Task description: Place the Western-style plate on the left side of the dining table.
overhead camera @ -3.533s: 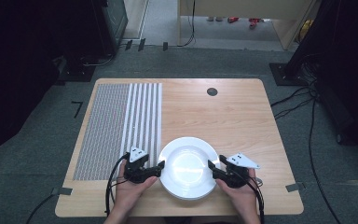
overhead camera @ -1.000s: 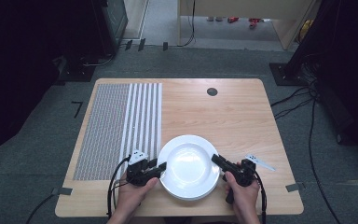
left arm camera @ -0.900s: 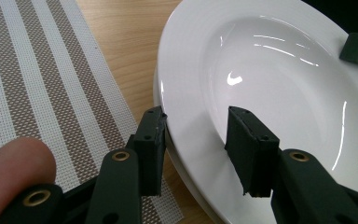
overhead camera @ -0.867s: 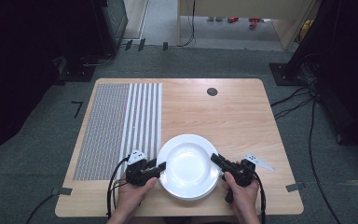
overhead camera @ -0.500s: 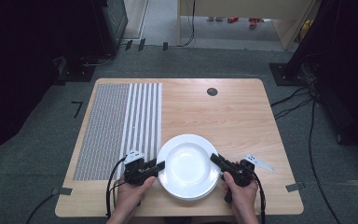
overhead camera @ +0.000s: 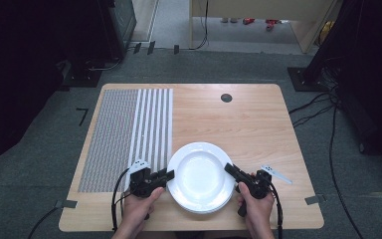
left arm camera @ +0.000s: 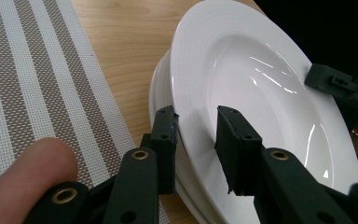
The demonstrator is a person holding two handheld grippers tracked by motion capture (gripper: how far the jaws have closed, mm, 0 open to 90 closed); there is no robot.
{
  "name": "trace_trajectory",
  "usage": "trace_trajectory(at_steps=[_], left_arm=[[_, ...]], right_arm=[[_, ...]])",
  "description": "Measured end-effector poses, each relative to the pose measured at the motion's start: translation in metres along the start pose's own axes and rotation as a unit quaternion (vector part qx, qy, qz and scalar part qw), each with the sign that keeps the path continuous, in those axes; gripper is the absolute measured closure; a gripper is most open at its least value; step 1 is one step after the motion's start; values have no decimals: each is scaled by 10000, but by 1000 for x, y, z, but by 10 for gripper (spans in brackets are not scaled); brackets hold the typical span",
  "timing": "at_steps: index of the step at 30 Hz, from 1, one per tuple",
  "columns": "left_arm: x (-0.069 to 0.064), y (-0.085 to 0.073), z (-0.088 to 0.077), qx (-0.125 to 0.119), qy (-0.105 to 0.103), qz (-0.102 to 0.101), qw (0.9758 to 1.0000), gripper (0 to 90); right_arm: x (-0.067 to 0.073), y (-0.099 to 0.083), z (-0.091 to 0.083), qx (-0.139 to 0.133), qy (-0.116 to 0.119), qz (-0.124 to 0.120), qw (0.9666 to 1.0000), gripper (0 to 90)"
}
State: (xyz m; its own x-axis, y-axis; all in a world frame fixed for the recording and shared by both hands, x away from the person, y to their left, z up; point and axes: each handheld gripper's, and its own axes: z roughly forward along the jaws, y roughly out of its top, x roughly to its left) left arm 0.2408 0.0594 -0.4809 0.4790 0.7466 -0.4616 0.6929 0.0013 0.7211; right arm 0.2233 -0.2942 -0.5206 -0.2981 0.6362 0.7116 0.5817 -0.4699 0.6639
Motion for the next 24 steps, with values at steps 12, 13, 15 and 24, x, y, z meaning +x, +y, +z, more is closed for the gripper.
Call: trace_trajectory(at_steps=[12, 13, 15, 24], left_arm=[[0, 7, -9, -139, -57, -2, 9999, 731], [0, 8, -10, -156, -44, 0, 9999, 734], [1, 10, -12, -184, -13, -15, 9998, 738], [14, 24, -25, -300, 57, -162, 9994, 749]], right_arm=[[8, 5, 1, -29, -8, 33, 10000, 793], [9, 6, 2, -39, 0, 48, 10000, 794], [11, 6, 3, -26, 15, 48, 10000, 794], [24, 8, 18, 124, 134, -26, 9998, 792]])
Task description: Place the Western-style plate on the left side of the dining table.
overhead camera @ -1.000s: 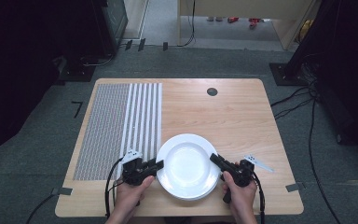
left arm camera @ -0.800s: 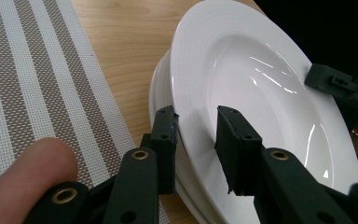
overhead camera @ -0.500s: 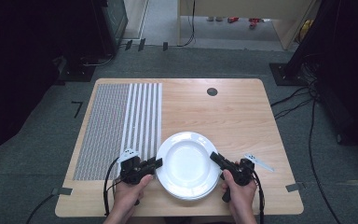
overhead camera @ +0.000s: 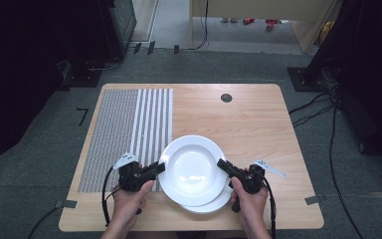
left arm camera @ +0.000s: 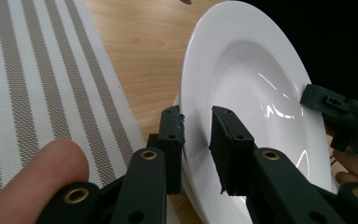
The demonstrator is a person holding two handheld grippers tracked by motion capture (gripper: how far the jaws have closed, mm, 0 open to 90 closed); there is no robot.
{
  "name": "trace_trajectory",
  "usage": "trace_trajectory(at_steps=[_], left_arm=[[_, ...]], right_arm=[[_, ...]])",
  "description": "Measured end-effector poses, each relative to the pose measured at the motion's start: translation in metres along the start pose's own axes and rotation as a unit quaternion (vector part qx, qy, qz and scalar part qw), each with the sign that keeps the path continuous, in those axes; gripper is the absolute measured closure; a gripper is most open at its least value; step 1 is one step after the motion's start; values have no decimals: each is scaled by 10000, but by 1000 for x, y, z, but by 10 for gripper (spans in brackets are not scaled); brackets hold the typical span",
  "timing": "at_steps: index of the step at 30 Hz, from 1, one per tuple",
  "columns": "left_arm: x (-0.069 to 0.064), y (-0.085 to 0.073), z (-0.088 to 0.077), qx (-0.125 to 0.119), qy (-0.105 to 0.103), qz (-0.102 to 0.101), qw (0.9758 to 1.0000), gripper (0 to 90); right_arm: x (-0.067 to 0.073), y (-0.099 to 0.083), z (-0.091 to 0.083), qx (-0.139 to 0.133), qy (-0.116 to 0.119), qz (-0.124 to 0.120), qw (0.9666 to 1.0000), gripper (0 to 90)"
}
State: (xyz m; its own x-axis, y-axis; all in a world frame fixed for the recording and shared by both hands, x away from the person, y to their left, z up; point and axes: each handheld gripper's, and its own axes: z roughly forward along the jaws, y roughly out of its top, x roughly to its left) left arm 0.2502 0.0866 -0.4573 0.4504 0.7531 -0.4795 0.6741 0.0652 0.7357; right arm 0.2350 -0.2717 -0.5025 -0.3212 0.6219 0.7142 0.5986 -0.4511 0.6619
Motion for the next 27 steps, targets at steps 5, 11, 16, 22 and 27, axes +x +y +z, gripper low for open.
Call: trace_trajectory(at_steps=[5, 11, 16, 22, 27], left_arm=[[10, 8, -6, -46, 32, -103, 9999, 752], [18, 17, -13, -205, 61, -212, 9995, 755], [25, 25, -20, -318, 82, -300, 9990, 756], [36, 34, -29, -441, 164, -376, 9982, 758], [45, 41, -37, -565, 254, -409, 9972, 758]], right_arm=[[6, 1, 13, 157, 5, 11, 9999, 790], [17, 10, 27, 259, 29, -25, 9997, 790], [25, 14, 37, 303, 71, -19, 9995, 790], [36, 20, 54, 392, 119, -78, 9991, 789], [43, 25, 72, 487, 182, -84, 9986, 786]])
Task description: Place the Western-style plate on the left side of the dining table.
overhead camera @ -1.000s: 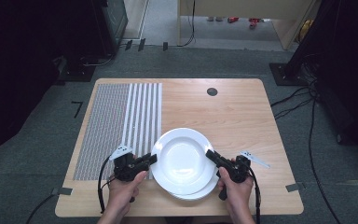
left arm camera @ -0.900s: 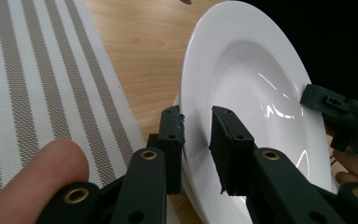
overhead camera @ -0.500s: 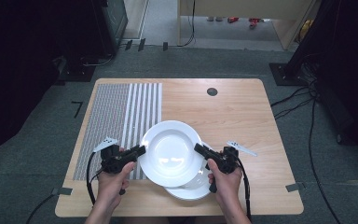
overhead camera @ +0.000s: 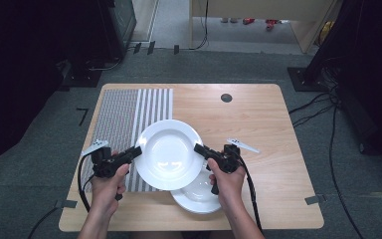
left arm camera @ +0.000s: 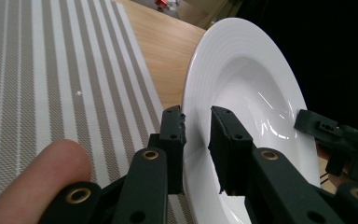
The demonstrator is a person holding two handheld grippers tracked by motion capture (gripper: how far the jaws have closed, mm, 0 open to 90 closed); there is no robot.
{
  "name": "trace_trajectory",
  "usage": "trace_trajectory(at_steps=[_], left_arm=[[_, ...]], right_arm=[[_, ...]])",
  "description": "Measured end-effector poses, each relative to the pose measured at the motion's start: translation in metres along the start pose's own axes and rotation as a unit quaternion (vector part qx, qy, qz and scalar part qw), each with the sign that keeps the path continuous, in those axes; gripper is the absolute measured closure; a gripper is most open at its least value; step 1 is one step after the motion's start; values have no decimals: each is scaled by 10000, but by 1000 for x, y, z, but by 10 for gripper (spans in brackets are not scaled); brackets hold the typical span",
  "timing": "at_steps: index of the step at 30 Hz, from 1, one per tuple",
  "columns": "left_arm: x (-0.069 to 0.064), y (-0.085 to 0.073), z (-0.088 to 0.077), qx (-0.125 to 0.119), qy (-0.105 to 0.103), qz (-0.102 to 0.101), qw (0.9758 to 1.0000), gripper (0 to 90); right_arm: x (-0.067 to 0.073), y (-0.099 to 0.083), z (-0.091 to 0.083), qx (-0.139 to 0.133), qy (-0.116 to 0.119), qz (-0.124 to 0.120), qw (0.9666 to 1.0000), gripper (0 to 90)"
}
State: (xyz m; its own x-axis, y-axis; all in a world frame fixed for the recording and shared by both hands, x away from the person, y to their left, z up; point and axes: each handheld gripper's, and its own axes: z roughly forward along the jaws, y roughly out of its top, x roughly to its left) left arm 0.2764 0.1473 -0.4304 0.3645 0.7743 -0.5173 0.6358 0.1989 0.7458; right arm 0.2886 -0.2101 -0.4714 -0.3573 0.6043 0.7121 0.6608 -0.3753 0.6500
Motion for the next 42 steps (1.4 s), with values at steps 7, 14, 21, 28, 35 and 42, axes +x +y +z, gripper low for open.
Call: trace_trajectory(at_steps=[7, 14, 21, 28, 35, 42], left_arm=[[16, 9, -7, -143, 138, -159, 9997, 759], [32, 16, -12, -234, 273, -298, 9989, 761], [52, 25, -18, -391, 371, -491, 9973, 761], [69, 30, -20, -529, 433, -716, 9951, 763], [85, 31, -13, -538, 551, -892, 9930, 772], [101, 29, -1, -431, 722, -998, 9914, 765]], right_arm=[[8, 9, 26, 147, 66, -22, 9999, 783], [12, 13, 52, 303, 147, 27, 9994, 783], [19, 20, 80, 460, 226, 0, 9987, 783], [23, 29, 108, 630, 258, -48, 9977, 781], [24, 44, 133, 803, 219, -113, 9965, 783], [15, 53, 159, 906, 202, 63, 9957, 796]])
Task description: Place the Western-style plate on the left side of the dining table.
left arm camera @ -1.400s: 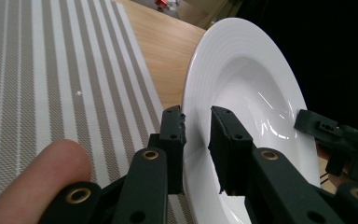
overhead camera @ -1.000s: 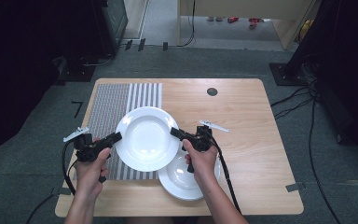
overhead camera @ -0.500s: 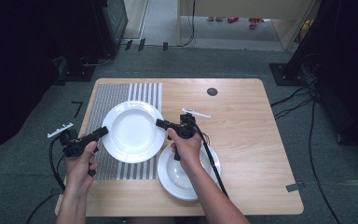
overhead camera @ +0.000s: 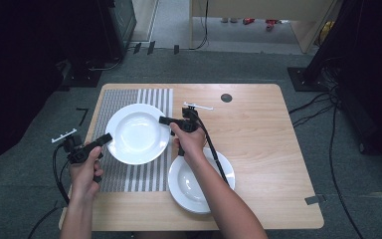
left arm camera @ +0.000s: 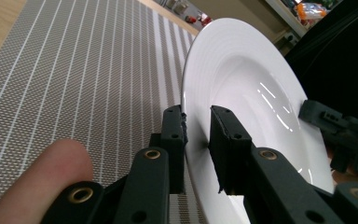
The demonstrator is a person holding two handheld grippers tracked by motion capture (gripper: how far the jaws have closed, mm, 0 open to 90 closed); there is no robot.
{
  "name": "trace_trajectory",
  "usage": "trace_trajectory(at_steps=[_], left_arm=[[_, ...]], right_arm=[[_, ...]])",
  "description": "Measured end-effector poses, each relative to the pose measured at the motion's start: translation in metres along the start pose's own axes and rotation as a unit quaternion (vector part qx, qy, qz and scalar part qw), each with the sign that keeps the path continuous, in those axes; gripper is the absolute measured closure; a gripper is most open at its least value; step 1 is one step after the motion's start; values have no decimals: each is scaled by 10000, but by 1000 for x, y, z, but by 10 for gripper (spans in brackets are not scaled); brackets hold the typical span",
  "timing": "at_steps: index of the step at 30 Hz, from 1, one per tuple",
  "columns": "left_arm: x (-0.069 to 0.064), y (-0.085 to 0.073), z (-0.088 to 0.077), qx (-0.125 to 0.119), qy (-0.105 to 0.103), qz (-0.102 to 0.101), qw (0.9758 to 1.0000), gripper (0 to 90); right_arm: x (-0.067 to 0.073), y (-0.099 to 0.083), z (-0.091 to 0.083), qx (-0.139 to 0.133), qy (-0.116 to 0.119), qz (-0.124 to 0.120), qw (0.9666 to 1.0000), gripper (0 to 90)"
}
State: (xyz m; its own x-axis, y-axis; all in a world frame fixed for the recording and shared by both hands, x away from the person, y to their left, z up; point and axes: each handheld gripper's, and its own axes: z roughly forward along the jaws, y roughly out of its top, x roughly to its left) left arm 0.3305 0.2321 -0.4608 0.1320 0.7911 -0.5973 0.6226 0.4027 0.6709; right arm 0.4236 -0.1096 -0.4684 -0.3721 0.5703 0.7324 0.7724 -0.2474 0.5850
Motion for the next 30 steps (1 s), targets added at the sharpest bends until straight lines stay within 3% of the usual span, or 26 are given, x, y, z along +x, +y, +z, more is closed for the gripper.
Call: trace_trajectory(at_steps=[8, 14, 30], left_arm=[[19, -4, 16, 8, 146, -352, 9993, 760], [27, 0, 20, -29, 210, -510, 9985, 760], [39, -5, 38, 68, 432, -621, 9971, 730]], right_arm=[[-9, 11, 27, 310, -121, 36, 9994, 797], [-18, 15, 45, 365, -124, 197, 9991, 793], [-33, 24, 76, 378, -298, 335, 9983, 797]])
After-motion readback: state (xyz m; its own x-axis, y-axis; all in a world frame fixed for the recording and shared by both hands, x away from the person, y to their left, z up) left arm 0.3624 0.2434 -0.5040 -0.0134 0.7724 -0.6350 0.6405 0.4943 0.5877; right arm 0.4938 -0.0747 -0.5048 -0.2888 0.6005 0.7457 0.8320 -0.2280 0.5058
